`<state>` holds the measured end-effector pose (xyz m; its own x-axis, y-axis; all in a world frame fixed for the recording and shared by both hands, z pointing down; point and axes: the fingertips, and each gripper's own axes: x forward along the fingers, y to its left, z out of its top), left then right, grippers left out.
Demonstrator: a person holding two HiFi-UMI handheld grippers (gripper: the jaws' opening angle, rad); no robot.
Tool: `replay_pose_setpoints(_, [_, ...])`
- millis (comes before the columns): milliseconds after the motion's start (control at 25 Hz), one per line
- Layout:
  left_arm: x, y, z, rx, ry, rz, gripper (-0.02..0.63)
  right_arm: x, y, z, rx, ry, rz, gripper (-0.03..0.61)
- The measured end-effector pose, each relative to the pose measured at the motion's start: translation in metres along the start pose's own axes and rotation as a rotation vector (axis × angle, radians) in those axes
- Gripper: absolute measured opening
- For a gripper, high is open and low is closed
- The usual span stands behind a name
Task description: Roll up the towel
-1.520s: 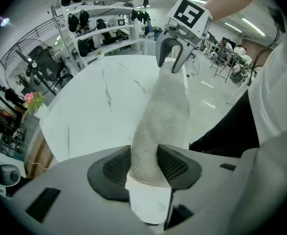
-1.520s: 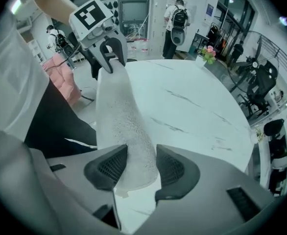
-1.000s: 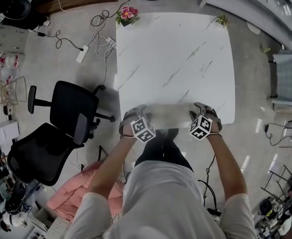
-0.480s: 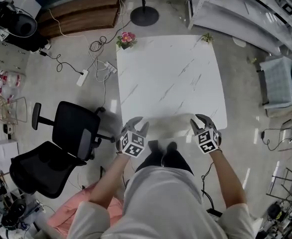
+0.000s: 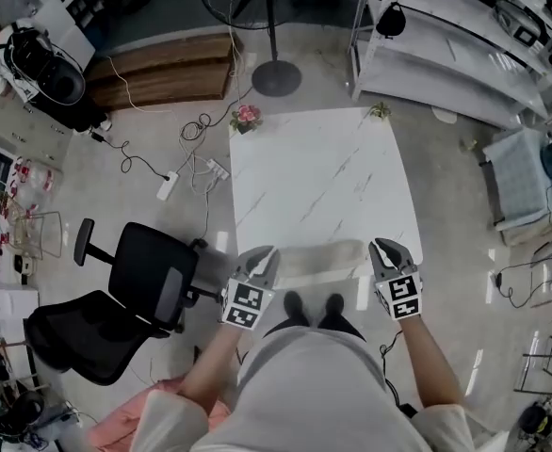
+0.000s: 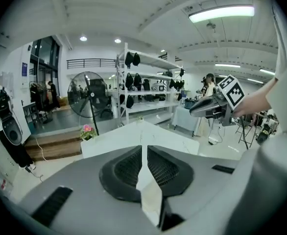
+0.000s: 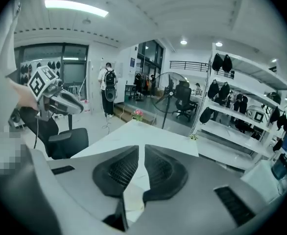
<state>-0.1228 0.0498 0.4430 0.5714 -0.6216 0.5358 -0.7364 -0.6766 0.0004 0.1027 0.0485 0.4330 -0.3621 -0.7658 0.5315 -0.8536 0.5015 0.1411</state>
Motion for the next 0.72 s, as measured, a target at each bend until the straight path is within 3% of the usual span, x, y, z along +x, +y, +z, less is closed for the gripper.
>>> replay_pose_setpoints(360, [-0.048,-0.022,0.051,-0.048,-0.115,0.051,0.018,-0.07,-0.013,0.045,0.107,-0.166,0.023,0.012])
replay_pose_setpoints(720, [-0.054,-0.034,0.074,-0.085,-0.173,0.086,0.018,-0.095,-0.034,0.068,0.067,-0.247,0.047,0.011])
